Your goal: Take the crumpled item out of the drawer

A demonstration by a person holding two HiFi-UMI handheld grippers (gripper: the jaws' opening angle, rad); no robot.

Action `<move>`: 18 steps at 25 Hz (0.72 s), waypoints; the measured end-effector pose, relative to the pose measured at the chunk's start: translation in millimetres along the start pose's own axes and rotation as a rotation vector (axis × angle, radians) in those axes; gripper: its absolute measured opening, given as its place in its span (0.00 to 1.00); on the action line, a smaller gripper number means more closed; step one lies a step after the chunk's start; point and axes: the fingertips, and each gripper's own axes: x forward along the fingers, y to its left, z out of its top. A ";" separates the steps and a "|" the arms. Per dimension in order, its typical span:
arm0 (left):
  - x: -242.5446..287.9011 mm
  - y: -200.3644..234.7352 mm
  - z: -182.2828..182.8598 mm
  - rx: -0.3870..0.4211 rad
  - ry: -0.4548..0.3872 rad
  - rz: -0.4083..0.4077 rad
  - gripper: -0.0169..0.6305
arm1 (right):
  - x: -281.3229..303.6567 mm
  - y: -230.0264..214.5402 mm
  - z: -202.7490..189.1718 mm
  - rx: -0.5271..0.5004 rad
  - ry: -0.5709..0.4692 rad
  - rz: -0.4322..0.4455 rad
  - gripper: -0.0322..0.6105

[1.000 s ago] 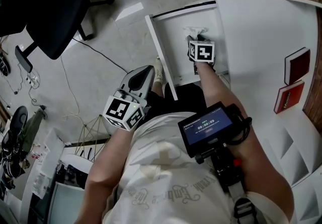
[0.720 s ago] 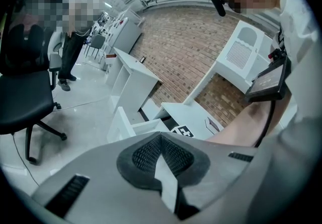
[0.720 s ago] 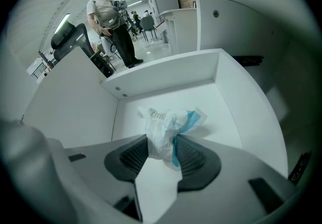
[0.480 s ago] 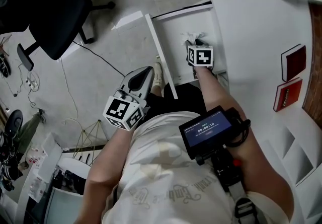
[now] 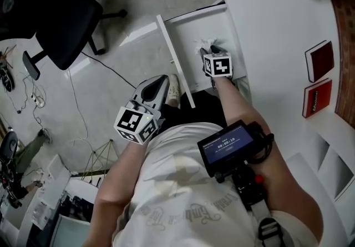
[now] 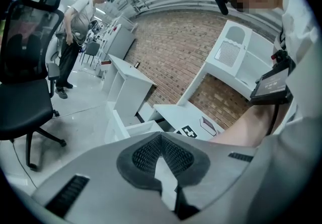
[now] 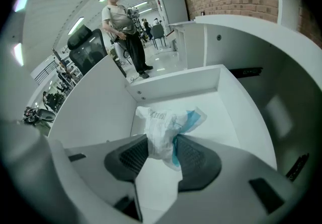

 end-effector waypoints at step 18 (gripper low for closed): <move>-21.9 -36.4 15.2 0.097 -0.050 -0.050 0.06 | -58.9 26.7 -1.5 -0.072 -0.121 0.038 0.33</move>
